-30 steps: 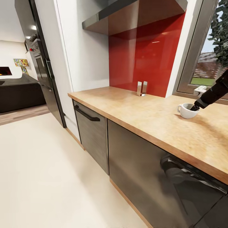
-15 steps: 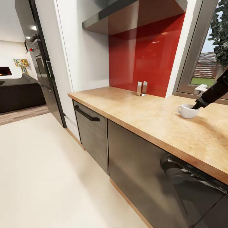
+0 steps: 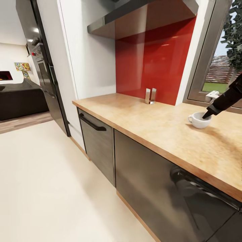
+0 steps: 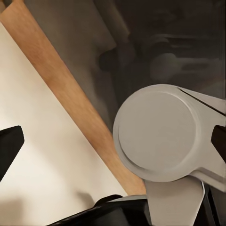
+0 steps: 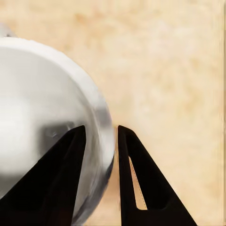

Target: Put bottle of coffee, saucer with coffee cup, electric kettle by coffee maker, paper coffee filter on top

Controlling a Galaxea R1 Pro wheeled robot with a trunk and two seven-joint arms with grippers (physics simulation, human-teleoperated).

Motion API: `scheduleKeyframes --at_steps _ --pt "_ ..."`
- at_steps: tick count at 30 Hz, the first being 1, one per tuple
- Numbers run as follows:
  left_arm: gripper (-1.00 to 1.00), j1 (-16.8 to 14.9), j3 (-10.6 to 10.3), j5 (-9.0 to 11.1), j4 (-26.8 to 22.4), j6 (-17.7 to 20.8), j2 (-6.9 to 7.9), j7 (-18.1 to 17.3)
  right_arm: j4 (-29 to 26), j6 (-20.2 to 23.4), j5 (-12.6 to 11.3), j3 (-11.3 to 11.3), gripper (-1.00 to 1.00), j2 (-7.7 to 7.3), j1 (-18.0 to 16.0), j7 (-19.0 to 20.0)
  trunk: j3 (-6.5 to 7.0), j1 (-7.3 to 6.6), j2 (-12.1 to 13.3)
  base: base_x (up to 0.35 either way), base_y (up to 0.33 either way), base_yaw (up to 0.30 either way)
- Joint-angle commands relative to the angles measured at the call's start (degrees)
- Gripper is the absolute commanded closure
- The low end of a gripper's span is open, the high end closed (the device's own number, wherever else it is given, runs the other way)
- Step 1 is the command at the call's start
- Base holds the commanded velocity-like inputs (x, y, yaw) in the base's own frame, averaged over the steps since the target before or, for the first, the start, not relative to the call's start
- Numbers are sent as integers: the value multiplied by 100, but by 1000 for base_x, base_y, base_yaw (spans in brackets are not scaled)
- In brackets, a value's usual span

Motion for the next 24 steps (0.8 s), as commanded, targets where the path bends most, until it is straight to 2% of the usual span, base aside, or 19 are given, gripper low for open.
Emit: scheduleKeyframes --at_steps 1,24 --pt "-100 -4 44 -34 3 -43 0 -14 -16 60 40 -3 100 -3 -1 36 13 -24 39 0 0 0" --pt "-100 -4 42 -36 0 -43 0 -14 -27 67 40 -12 100 -5 -1 31 426 -529 962 0 0 0"
